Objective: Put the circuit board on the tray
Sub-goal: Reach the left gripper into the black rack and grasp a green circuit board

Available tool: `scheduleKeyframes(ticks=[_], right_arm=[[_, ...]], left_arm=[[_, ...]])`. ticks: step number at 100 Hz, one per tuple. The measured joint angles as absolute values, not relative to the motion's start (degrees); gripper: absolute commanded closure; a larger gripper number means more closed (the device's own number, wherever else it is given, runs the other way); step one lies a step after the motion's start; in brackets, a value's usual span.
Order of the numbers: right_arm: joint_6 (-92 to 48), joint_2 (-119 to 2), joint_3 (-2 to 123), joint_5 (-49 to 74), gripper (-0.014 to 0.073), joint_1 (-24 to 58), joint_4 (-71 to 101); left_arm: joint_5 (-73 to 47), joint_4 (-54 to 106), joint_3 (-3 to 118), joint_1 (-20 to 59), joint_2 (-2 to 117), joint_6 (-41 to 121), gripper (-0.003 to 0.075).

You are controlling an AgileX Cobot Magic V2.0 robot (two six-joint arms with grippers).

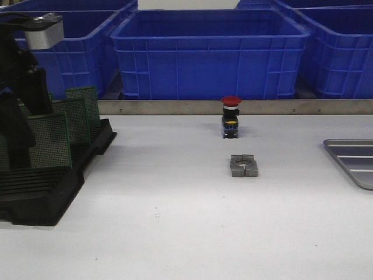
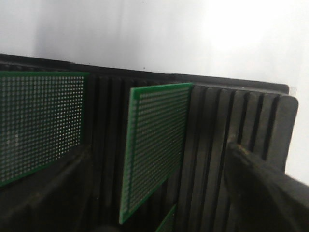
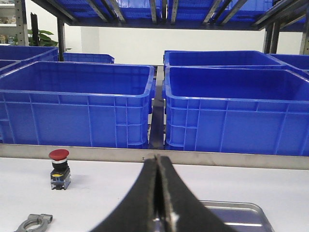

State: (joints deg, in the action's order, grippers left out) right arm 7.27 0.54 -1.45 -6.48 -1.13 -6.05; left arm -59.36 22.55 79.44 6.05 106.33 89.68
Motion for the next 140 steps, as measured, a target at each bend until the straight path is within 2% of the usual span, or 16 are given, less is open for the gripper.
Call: scheduleKeyframes(ticks=[11, 23, 73, 105, 140], right_arm=[[7.3, 0.5, -1.4, -6.5, 0.0662, -1.1, -6.0], [7.3, 0.5, -1.4, -6.5, 0.0662, -1.1, -6.0], [7.4, 0.5, -1.4, -6.5, 0.0662, -1.1, -6.0], [7.4, 0.5, -1.4, -6.5, 0.0662, -1.1, -6.0], [7.4, 0.5, -1.4, -6.5, 0.0662, -1.1, -6.0]], left_arm=[[-59.2, 22.5, 79.4, 6.9, 106.8, 89.7, 0.0202], [-59.2, 22.8, 79.4, 7.4, 107.1, 89.7, 0.0262], [-58.1, 22.8, 79.4, 7.4, 107.5, 89.7, 0.0738], [-60.5, 22.3, 80.4, 7.5, 107.5, 90.0, 0.0738], [-68.8, 22.5, 90.2, 7.6, 107.6, 88.2, 0.0738]])
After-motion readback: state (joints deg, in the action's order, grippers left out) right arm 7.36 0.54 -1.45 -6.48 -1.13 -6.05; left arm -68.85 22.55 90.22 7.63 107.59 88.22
